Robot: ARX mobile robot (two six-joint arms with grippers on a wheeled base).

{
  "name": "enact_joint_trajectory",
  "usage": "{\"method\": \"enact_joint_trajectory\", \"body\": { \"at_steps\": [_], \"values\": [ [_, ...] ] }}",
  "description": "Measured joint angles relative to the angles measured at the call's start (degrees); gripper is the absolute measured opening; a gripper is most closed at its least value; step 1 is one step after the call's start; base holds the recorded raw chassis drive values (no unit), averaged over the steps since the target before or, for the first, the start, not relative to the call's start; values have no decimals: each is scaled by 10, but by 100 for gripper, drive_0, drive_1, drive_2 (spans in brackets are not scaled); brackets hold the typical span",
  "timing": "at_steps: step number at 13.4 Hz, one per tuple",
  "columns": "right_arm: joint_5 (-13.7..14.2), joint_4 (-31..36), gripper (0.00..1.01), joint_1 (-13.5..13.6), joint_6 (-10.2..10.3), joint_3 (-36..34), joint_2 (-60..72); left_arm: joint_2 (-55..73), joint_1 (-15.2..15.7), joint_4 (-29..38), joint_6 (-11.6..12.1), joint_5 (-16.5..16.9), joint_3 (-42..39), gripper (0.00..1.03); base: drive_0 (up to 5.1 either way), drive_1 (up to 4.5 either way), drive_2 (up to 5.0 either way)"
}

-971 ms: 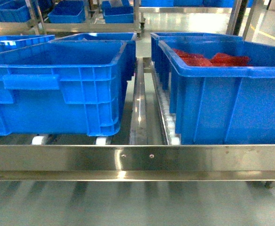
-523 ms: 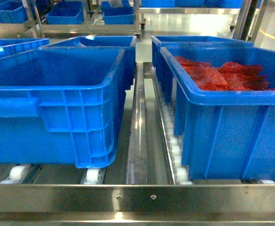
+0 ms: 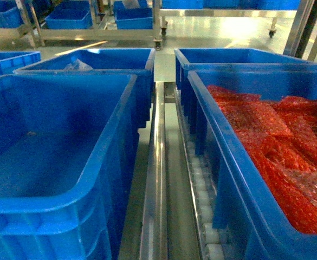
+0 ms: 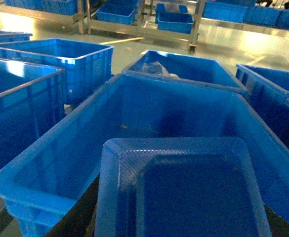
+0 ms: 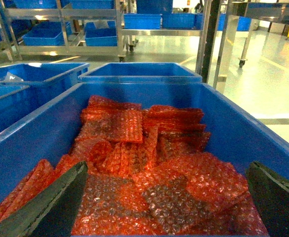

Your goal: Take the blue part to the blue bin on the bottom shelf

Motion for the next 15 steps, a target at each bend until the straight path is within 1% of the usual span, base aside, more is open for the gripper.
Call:
{"method": "enact_joint_trajectory", "body": {
  "at_steps": [5,15],
  "values": [
    [0,-1,98,0,0,0,0,2,0,0,0,1,0,43,0,161,-160],
    [0,-1,98,0,0,0,0,2,0,0,0,1,0,43,0,0,0]
  ]
}}
